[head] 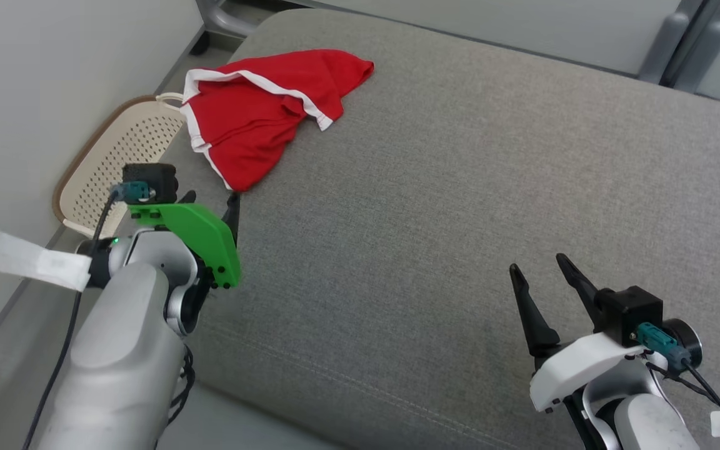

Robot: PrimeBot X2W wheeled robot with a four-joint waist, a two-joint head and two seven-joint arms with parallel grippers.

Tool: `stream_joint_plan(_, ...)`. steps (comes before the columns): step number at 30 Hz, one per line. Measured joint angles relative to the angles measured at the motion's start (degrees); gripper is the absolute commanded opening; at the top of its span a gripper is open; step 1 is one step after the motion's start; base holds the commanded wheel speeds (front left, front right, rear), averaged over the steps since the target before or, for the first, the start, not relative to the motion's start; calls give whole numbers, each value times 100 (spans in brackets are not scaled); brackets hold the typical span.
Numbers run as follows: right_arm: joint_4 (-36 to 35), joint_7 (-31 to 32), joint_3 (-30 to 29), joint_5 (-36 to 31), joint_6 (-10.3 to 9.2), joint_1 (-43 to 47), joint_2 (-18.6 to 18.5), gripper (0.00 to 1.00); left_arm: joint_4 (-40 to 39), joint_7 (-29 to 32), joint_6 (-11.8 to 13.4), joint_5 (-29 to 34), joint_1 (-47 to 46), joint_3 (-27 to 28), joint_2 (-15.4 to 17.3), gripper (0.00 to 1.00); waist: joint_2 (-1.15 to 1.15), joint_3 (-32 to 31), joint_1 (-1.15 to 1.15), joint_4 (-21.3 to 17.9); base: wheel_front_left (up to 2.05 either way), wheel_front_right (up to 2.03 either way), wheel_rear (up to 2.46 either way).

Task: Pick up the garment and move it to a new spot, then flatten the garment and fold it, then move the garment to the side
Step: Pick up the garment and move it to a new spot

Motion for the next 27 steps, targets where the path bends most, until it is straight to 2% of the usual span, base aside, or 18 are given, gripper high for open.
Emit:
stream_joint_plan(8, -887, 469, 352, -38, 1, -49, -302, 100, 1072, -24, -94, 51, -1074, 0, 86, 100, 0, 543, 1, -350, 0, 0, 0)
stream_joint_plan(12, -1485, 795, 371, -65, 0, 91, -530, 100, 1566, -38, -64, 164, -1530, -76, 159, 100, 0, 874, 1, -609, 0, 0, 0)
stream_joint_plan(23, -2441, 1278, 210, -116, 0, 470, -815, 100, 2577, -183, 479, 309, -1865, -67, 584, 100, 0, 1440, 1, -1228, 0, 0, 0)
stream_joint_plan(27, -2694, 1394, 204, -136, 0, 521, -913, 100, 2795, -197, 578, 249, -1880, 3, 717, 100, 0, 1562, 1, -1459, 0, 0, 0)
